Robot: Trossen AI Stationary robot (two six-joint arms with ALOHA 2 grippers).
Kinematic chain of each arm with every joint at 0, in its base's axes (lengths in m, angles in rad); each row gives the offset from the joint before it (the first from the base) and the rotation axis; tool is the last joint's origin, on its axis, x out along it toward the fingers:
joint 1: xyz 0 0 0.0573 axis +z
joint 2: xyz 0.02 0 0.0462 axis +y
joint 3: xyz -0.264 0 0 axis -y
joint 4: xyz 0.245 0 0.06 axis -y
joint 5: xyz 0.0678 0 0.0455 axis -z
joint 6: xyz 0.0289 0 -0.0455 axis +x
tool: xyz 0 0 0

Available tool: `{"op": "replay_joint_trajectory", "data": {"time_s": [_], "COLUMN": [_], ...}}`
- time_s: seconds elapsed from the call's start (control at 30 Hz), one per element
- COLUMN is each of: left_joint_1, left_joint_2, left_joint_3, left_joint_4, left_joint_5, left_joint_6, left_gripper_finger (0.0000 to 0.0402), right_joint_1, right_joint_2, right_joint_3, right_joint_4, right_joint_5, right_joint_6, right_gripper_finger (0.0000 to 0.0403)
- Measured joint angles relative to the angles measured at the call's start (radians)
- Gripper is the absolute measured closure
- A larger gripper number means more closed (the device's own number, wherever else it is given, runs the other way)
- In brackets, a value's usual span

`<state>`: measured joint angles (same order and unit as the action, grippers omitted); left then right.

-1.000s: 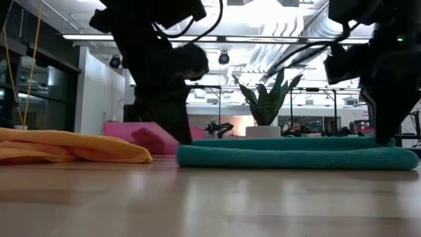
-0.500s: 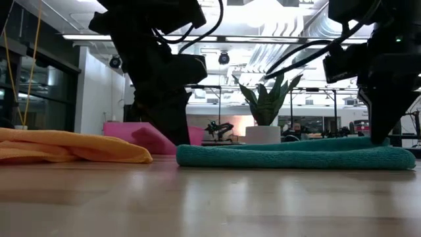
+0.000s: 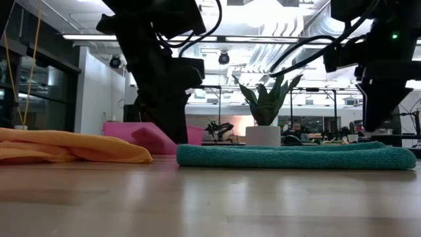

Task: Fold microfiber towels
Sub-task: Fold the blue microfiber cloth

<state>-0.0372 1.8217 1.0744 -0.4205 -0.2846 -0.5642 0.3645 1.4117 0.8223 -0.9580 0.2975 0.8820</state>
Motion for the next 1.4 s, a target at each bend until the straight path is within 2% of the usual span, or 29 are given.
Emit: {"op": "replay_joint_trajectory", "data": {"time_s": [0.13, 0.27, 0.33, 0.43, 0.57, 0.63, 0.73, 0.83, 1.0, 1.17, 1.4], "left_joint_1": [0.023, 0.020, 0.006, -0.011, -0.025, -0.030, -0.031, -0.030, -0.031, -0.030, -0.030], "left_joint_2": [-0.039, -0.097, -0.142, -0.219, -0.307, -0.335, -0.352, -0.360, -0.360, -0.360, -0.359], "left_joint_3": [0.000, -0.016, -0.056, -0.167, -0.360, -0.445, -0.539, -0.583, -0.594, -0.594, -0.594], "left_joint_4": [-0.048, 0.002, 0.109, 0.347, 0.705, 0.880, 1.030, 1.080, 1.074, 1.060, 1.024], "left_joint_5": [-0.024, -0.030, -0.019, 0.053, 0.155, 0.168, 0.160, 0.147, 0.159, 0.161, 0.161], "left_joint_6": [0.056, 0.105, 0.132, 0.138, 0.078, 0.024, -0.058, -0.114, -0.136, -0.133, -0.133], "left_gripper_finger": [0.0268, 0.0267, 0.0267, 0.0267, 0.0267, 0.0267, 0.0267, 0.0267, 0.0267, 0.0267, 0.0267], "right_joint_1": [0.000, 0.009, 0.022, 0.051, 0.093, 0.101, 0.108, 0.108, 0.107, 0.107, 0.107], "right_joint_2": [0.000, -0.020, -0.061, -0.154, -0.313, -0.391, -0.499, -0.572, -0.624, -0.626, -0.577], "right_joint_3": [0.015, -0.034, -0.084, -0.151, -0.218, -0.267, -0.370, -0.478, -0.591, -0.623, -0.625], "right_joint_4": [-0.079, -0.060, -0.020, 0.036, 0.145, 0.250, 0.410, 0.510, 0.604, 0.691, 0.695], "right_joint_5": [0.014, -0.053, -0.105, -0.142, -0.126, -0.112, -0.092, -0.100, -0.115, -0.114, -0.107], "right_joint_6": [0.002, 0.013, 0.045, 0.148, 0.294, 0.376, 0.507, 0.641, 0.789, 0.778, 0.759], "right_gripper_finger": [0.0214, 0.0213, 0.0212, 0.0212, 0.0212, 0.0212, 0.0212, 0.0212, 0.0212, 0.0212, 0.0212]}}
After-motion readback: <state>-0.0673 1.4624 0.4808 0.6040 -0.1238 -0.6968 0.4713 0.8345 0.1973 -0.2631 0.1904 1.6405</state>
